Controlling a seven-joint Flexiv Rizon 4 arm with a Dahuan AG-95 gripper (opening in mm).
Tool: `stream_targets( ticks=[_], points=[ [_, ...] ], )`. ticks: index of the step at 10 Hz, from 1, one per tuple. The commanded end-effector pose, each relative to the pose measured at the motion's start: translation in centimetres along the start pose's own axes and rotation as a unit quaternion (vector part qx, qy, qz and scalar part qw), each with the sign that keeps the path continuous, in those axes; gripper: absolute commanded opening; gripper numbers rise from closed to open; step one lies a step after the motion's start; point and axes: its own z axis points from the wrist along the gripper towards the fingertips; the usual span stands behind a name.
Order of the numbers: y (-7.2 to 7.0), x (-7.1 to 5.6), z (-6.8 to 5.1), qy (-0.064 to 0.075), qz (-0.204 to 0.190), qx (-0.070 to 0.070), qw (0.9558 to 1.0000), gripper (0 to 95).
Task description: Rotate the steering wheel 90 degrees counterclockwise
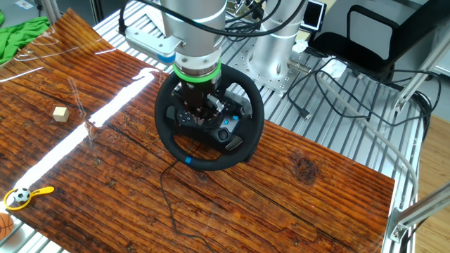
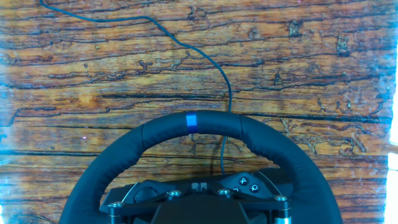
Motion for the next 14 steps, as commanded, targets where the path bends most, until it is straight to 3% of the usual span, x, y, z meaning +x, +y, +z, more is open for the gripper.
stream_targets(
  ticks=[1,3,4,6,8,10,14],
  points=[
    [0.1,0.1,-0.2,0.001,-0.001,0.000,1.0000,0.0],
    [0.7,0.3,-0.6,0.010,0.004,-0.002,0.9999,0.0],
    [1.3,0.7,-1.0,0.022,0.007,-0.002,0.9997,0.0],
    [2.1,1.3,-1.5,0.074,0.004,-0.009,0.9972,0.0],
    [3.3,2.0,-2.1,0.106,0.011,-0.010,0.9943,0.0],
    [4.4,2.7,-2.6,0.130,0.018,-0.010,0.9912,0.0],
    [6.0,3.8,-2.9,0.165,0.032,-0.007,0.9858,0.0]
  ],
)
